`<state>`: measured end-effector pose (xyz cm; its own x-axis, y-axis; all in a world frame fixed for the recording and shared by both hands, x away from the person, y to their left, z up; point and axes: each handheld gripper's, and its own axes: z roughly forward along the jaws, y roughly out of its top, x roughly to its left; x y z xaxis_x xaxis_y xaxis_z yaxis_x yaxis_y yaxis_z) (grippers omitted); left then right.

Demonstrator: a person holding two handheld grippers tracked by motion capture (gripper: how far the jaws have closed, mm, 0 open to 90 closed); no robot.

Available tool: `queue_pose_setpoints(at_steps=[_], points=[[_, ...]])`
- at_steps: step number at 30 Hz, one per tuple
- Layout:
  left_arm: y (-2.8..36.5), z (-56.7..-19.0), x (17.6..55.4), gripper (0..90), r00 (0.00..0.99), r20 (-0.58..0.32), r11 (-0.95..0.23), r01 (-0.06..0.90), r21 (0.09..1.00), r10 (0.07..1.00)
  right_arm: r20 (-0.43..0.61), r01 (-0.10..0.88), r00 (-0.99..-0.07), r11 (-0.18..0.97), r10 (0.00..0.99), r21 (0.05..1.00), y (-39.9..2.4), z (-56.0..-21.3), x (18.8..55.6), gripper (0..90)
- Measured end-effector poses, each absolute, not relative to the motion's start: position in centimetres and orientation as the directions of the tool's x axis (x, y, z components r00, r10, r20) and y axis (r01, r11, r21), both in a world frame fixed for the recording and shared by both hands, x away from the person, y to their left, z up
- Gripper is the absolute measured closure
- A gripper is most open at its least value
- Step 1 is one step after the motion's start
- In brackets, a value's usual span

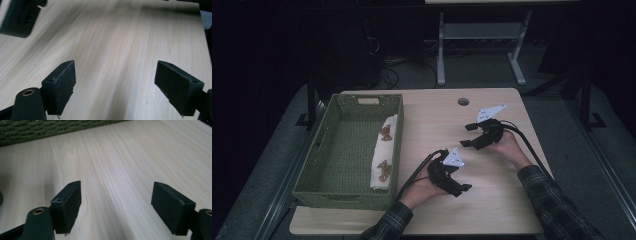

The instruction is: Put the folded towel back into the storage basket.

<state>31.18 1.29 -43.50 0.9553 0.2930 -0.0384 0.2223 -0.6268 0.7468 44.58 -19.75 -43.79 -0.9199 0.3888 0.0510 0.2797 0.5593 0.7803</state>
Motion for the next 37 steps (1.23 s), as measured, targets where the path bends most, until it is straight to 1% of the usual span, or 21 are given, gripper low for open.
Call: queue_pose_setpoints(at_steps=[3,7,14,17,20,23,26,37], points=[[1.4,-44.1,31.2,15.2,0.954,-0.049,-0.628,0.234,0.743,0.297,0.049,0.29,-0.914,0.561,0.404,0.775,-20.0,-44.7,44.3,18.2],[1.7,-44.8,31.1,15.0,0.953,-0.047,-0.633,0.235,0.737,0.299,0.067,0.326,-0.902,0.568,0.427,0.756,-20.4,-46.3,44.0,15.1],[1.6,-46.3,31.1,14.4,0.951,-0.021,-0.661,0.231,0.714,0.309,0.052,0.345,-0.881,0.565,0.47,0.75,-21.0,-48.2,43.2,13.9],[1.5,-46.9,31.0,13.8,0.95,-0.03,-0.671,0.241,0.701,0.31,0.017,0.334,-0.876,0.581,0.482,0.742,-20.8,-48.2,42.9,13.6],[1.5,-47.4,30.9,13.8,0.951,-0.028,-0.682,0.241,0.69,0.307,0.012,0.342,-0.871,0.589,0.491,0.732,-20.7,-48.2,42.8,13.4],[1.5,-47.6,30.8,12.9,0.949,-0.015,-0.672,0.234,0.703,0.314,0.034,0.359,-0.871,0.587,0.49,0.725,-20.8,-48.3,43.1,12.7],[1.7,-47.9,30.9,12.4,0.949,-0.013,-0.652,0.227,0.724,0.316,0.032,0.356,-0.873,0.59,0.487,0.725,-20.8,-48.3,43.1,11.6],[1.7,-47.9,30.8,12.3,0.949,-0.014,-0.652,0.227,0.724,0.315,0.033,0.356,-0.874,0.592,0.485,0.723,-20.7,-48.3,43.0,9.8]])
